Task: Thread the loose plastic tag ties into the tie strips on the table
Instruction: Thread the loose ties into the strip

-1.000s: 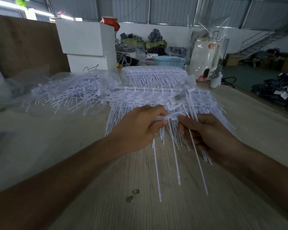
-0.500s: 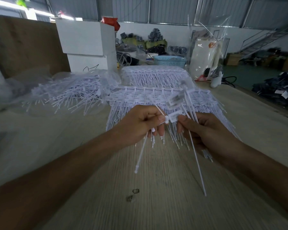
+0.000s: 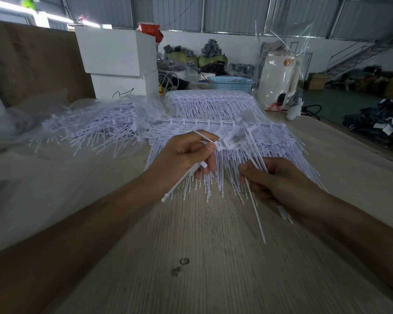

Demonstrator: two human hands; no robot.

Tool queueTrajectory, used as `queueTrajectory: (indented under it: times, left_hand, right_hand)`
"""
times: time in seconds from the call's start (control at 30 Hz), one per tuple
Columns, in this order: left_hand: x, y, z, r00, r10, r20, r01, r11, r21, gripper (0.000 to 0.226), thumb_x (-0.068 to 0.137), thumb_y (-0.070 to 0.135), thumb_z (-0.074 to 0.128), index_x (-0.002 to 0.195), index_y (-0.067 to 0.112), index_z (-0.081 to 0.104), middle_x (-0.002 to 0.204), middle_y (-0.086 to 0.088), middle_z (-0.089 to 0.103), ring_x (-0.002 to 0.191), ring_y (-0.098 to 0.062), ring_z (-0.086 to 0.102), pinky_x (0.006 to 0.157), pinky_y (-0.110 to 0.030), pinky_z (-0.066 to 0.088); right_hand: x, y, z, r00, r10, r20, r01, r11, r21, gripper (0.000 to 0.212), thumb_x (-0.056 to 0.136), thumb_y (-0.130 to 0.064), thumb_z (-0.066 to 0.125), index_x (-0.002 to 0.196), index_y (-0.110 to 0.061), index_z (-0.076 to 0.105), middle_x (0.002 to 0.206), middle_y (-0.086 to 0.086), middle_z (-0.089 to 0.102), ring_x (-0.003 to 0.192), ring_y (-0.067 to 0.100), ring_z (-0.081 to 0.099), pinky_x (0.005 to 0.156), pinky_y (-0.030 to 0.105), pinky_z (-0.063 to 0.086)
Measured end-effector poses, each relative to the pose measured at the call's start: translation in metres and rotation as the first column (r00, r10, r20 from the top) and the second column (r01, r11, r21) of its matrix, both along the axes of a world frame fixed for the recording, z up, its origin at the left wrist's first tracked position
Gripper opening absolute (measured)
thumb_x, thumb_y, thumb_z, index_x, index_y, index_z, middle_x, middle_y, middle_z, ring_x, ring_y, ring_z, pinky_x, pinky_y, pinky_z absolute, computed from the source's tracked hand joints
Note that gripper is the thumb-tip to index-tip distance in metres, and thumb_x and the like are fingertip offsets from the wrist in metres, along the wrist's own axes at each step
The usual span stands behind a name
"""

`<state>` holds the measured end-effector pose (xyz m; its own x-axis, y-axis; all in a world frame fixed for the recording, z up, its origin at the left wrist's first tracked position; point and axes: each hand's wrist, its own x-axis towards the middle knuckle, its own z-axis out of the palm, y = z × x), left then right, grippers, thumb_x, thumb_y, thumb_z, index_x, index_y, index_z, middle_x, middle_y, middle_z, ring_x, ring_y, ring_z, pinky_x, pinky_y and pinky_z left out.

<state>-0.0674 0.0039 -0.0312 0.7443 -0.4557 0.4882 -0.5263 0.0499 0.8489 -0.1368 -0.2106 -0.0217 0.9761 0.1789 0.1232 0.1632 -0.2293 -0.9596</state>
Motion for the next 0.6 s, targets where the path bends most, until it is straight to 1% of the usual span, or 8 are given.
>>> queueTrajectory:
  times: [0.17, 0.23, 0.27, 0.33, 0.37, 0.4, 0.5, 0.6]
  left_hand:
    - [0.0006, 0.0016, 0.0028, 0.998, 0.064, 0.005, -0.064, 0.998, 0.026, 0.019, 0.101, 0.004, 0.051, 0.113, 0.005, 0.065, 0.070, -0.014, 0.065, 0.062, -0.027, 0.056, 0.058, -0.038, 0.046]
    - [0.0008, 0.0025, 0.0029, 0.993, 0.107, 0.048, -0.110, 0.991, 0.074, 0.018, 0.101, 0.001, 0.050, 0.110, 0.002, 0.066, 0.072, -0.014, 0.064, 0.062, -0.027, 0.055, 0.058, -0.035, 0.045]
    - [0.0018, 0.0040, 0.0014, 0.986, 0.134, 0.099, -0.147, 0.979, 0.139, 0.018, 0.101, 0.001, 0.051, 0.105, 0.002, 0.068, 0.074, -0.008, 0.066, 0.064, -0.023, 0.058, 0.059, -0.031, 0.045]
    - [0.0034, 0.0065, -0.0026, 0.955, 0.169, 0.242, -0.242, 0.918, 0.315, 0.020, 0.101, 0.004, 0.053, 0.097, 0.003, 0.073, 0.084, 0.017, 0.067, 0.070, 0.001, 0.062, 0.069, -0.019, 0.045]
    - [0.0031, 0.0075, -0.0035, 0.938, 0.170, 0.303, -0.280, 0.885, 0.373, 0.021, 0.100, 0.007, 0.054, 0.101, 0.004, 0.075, 0.088, 0.028, 0.064, 0.074, 0.010, 0.061, 0.072, -0.012, 0.043]
    - [0.0023, 0.0076, -0.0036, 0.926, 0.166, 0.339, -0.303, 0.863, 0.404, 0.021, 0.101, 0.010, 0.055, 0.105, 0.006, 0.075, 0.088, 0.032, 0.062, 0.075, 0.015, 0.060, 0.071, -0.009, 0.042]
    - [-0.0017, 0.0051, -0.0002, 0.902, 0.192, 0.386, -0.349, 0.850, 0.394, 0.020, 0.099, 0.022, 0.060, 0.114, 0.018, 0.072, 0.078, 0.011, 0.067, 0.064, -0.001, 0.060, 0.063, -0.018, 0.044]
    - [-0.0051, 0.0020, 0.0038, 0.884, 0.223, 0.411, -0.381, 0.854, 0.356, 0.025, 0.098, 0.021, 0.062, 0.122, 0.018, 0.070, 0.091, 0.013, 0.067, 0.074, 0.006, 0.059, 0.069, -0.004, 0.038]
  right_hand:
    - [0.0005, 0.0021, 0.0003, 0.998, -0.027, -0.064, 0.028, 0.999, 0.024, 0.033, 0.103, -0.028, 0.051, 0.072, -0.015, 0.051, 0.049, -0.008, 0.042, 0.040, 0.007, 0.036, 0.041, 0.021, 0.025]
    - [0.0014, 0.0027, 0.0005, 0.995, -0.027, -0.100, 0.033, 0.998, 0.061, 0.036, 0.103, -0.027, 0.050, 0.068, -0.016, 0.050, 0.050, -0.004, 0.043, 0.039, 0.008, 0.035, 0.038, 0.020, 0.026]
    - [0.0015, 0.0025, 0.0007, 0.992, -0.021, -0.126, 0.032, 0.996, 0.086, 0.038, 0.103, -0.027, 0.050, 0.066, -0.017, 0.049, 0.051, -0.003, 0.040, 0.040, 0.009, 0.032, 0.037, 0.019, 0.025]
    - [0.0016, 0.0015, 0.0011, 0.987, -0.005, -0.162, 0.023, 0.994, 0.109, 0.037, 0.103, -0.027, 0.049, 0.067, -0.017, 0.047, 0.054, -0.002, 0.035, 0.041, 0.009, 0.027, 0.037, 0.018, 0.023]
    - [0.0020, 0.0007, 0.0012, 0.987, -0.004, -0.158, 0.021, 0.994, 0.104, 0.036, 0.103, -0.027, 0.049, 0.068, -0.017, 0.046, 0.054, -0.002, 0.034, 0.042, 0.010, 0.027, 0.038, 0.019, 0.023]
    - [0.0024, -0.0001, 0.0011, 0.989, -0.007, -0.147, 0.022, 0.995, 0.099, 0.036, 0.103, -0.027, 0.049, 0.068, -0.017, 0.046, 0.054, -0.002, 0.034, 0.043, 0.010, 0.027, 0.038, 0.019, 0.023]
    - [0.0037, -0.0008, -0.0003, 0.993, -0.021, -0.116, 0.034, 0.993, 0.111, 0.036, 0.103, -0.028, 0.048, 0.069, -0.016, 0.049, 0.053, 0.000, 0.038, 0.045, 0.013, 0.028, 0.039, 0.020, 0.023]
    - [0.0046, -0.0017, -0.0022, 0.997, -0.030, -0.078, 0.034, 0.998, 0.049, 0.034, 0.105, -0.028, 0.045, 0.076, -0.012, 0.051, 0.055, 0.004, 0.046, 0.045, 0.016, 0.031, 0.038, 0.021, 0.023]
